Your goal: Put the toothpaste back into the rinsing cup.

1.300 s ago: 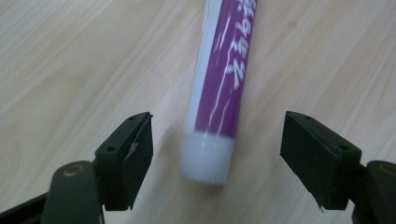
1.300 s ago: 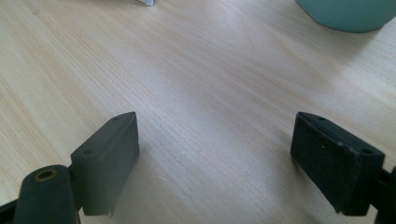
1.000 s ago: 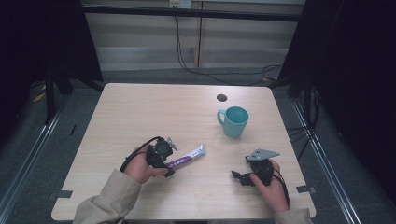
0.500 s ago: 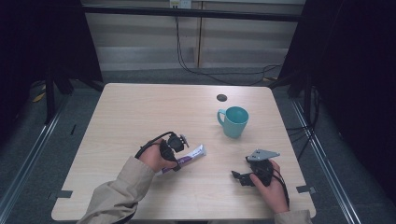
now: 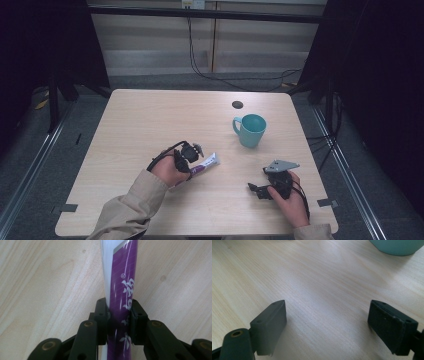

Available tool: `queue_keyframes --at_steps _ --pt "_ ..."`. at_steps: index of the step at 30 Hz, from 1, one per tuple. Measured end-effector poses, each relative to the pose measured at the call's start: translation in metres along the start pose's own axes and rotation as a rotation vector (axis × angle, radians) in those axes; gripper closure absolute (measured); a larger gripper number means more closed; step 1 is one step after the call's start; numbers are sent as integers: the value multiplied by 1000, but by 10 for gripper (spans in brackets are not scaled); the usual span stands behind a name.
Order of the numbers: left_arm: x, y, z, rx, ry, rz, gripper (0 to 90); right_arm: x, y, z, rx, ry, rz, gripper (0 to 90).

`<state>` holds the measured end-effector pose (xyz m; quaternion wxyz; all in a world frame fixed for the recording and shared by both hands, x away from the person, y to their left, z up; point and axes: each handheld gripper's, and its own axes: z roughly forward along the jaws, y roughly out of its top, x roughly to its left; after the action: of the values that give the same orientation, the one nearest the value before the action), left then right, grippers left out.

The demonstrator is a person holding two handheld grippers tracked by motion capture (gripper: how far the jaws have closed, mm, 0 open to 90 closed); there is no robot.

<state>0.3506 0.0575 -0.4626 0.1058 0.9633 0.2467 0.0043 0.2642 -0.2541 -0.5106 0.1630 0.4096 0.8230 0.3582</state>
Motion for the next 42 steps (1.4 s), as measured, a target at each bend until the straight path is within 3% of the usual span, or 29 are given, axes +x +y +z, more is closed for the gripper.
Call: queue_keyframes --at_steps 10,11,12,14,20,22,23,29,42 --pt "-1 -4 -16 -133 -18 -21 733 -1 0 0 -4 10 -2 148" --pt "-1 -5 -21 -163 -11 -25 733 -1 -1 -1 -9 21 18 154" --pt "-1 -5 -21 -163 -11 -25 733 -2 -1 -2 -16 29 34 156" --pt "-2 -8 -26 -228 -11 -41 733 -4 -2 -4 -41 73 91 159" --pt "-4 -10 -32 -294 -15 -56 734 -8 -1 -8 -89 120 174 166" --pt "-3 -12 -33 -359 -46 -84 734 -7 2 -11 -116 158 195 285" --pt "-3 -13 -33 -379 -54 -90 734 -7 3 -12 -130 185 195 283" --pt "-9 -14 -28 -440 -54 -101 735 -1 14 -12 -170 255 231 241" --pt "-23 -12 -20 -562 -115 -126 735 5 46 -16 -254 308 240 234"
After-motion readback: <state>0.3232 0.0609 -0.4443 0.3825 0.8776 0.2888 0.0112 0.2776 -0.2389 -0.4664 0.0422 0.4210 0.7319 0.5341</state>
